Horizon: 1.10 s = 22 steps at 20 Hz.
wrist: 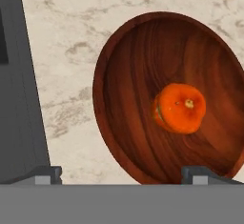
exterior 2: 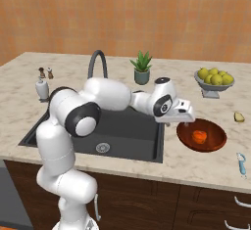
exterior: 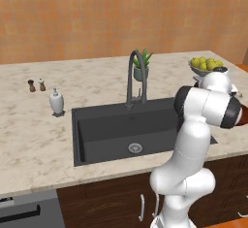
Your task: Pick the squash from the sink and place it in the bowl. Then pick the bowl and place it in the microwave. Then close the microwave door and press the start button.
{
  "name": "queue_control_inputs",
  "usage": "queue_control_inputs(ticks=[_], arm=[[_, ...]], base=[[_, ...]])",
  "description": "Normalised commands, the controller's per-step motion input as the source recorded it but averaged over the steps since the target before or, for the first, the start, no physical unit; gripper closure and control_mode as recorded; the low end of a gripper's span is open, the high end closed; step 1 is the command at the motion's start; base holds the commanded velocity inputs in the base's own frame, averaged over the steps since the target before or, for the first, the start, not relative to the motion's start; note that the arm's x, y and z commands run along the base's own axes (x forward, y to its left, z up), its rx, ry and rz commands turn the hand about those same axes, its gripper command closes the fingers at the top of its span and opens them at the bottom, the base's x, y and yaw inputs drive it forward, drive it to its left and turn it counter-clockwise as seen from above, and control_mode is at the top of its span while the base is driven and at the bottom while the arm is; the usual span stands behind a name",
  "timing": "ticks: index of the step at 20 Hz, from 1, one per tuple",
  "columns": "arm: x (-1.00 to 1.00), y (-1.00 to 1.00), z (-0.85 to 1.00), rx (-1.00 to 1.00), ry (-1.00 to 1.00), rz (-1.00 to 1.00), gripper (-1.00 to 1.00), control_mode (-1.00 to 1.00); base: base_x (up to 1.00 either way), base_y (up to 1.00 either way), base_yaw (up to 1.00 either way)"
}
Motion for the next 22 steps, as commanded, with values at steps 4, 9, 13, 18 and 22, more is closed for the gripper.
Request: queue_control_inputs(ticks=[4, 9, 13, 18, 22], arm=[[0.13, 0.04, -0.18, 0.0, 0.08, -0.01, -1.0, -1.0], [0.21, 0.0, -0.31, -0.02, 0.04, 0.0, -1.0, -1.0], [0.28, 0.0, -0.3, -0.02, 0.0, 0.0, -1.0, -1.0], [0.28, -0.12, -0.29, 0.0, 0.01, 0.0, -1.0, -1.0], [0.23, -0.32, -0.12, 0.0, 0.0, 0.0, -1.0, -1.0]], base=[[0.0, 0.0, 0.0], [0.0, 0.0, 0.0], [0.0, 0.0, 0.0], [0.0, 0.0, 0.0], [0.0, 0.0, 0.0]])
